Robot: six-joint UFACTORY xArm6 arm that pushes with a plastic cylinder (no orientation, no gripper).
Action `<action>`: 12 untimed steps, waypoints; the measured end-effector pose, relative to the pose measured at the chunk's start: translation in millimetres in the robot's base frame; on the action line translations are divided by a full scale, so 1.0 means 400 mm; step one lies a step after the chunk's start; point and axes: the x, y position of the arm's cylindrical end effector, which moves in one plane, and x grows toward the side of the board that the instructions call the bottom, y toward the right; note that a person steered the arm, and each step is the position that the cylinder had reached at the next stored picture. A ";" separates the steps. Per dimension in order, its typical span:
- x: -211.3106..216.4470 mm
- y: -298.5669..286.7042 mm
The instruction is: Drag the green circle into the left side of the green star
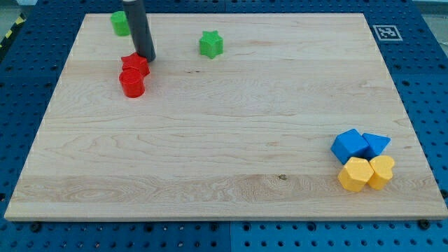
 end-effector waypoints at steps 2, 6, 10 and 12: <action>-0.116 -0.186; -0.237 -0.098; -0.186 0.012; -0.123 0.008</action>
